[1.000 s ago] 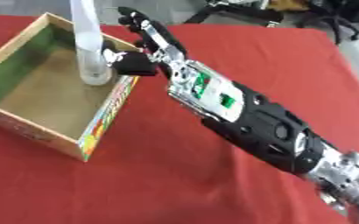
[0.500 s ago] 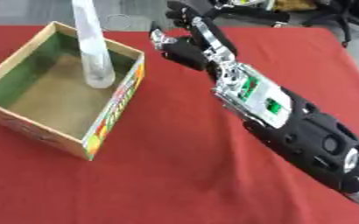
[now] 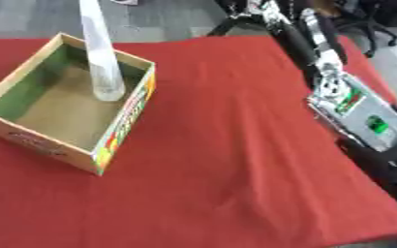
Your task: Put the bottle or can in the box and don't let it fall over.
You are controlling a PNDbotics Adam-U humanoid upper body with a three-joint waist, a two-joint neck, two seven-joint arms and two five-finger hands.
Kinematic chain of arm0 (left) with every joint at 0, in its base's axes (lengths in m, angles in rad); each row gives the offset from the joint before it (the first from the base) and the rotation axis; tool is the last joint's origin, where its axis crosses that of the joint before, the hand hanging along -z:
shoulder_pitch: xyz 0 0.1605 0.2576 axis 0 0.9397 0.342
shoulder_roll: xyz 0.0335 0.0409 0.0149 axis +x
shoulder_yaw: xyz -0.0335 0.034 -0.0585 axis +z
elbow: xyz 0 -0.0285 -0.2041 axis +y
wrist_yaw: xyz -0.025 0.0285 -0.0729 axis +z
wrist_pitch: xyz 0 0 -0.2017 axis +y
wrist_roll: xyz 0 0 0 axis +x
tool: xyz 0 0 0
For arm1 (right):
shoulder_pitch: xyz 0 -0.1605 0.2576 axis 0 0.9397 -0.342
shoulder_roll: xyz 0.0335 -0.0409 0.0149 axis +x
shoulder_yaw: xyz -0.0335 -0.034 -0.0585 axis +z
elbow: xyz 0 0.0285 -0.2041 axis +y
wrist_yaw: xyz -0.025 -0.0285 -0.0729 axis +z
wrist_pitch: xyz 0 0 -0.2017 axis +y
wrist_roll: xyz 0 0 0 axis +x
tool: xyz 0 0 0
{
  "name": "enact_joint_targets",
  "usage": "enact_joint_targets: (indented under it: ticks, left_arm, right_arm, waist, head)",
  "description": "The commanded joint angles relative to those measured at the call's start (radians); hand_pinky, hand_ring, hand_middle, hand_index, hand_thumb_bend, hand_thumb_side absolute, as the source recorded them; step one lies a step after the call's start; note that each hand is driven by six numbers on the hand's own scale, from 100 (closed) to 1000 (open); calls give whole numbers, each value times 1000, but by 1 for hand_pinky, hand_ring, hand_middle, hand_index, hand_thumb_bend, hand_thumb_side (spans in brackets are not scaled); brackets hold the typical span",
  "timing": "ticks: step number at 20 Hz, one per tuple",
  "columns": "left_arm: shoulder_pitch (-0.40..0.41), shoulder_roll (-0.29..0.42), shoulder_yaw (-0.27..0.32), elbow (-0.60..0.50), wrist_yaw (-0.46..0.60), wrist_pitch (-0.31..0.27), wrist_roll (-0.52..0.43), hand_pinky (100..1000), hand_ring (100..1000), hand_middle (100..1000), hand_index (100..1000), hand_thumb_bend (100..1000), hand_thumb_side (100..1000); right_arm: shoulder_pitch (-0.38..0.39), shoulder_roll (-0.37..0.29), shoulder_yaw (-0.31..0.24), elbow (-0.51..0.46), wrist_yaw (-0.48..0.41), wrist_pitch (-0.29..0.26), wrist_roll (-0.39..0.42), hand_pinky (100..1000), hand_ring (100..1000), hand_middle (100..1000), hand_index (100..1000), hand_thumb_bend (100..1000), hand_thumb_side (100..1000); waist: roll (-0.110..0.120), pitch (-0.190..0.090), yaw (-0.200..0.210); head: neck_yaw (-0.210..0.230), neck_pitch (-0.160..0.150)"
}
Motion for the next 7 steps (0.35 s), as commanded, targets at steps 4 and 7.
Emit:
enact_joint_targets:
  ticks: [4, 7]
  left_arm:
    - [18, 28, 14, -17, -4, 46, 0, 508, 1000, 1000, 697, 310, 941]
    - [26, 24, 19, -17, -16, 57, -8, 505, 1000, 1000, 698, 303, 939]
  right_arm:
    - [9, 94, -155, -19, 67, -92, -69, 842, 976, 889, 917, 100, 634]
    - [57, 164, -176, -19, 109, -135, -83, 843, 988, 920, 944, 100, 663]
  waist:
    - [11, -25, -49]
    - [21, -18, -64]
  head:
    - [135, 17]
    - [186, 22]
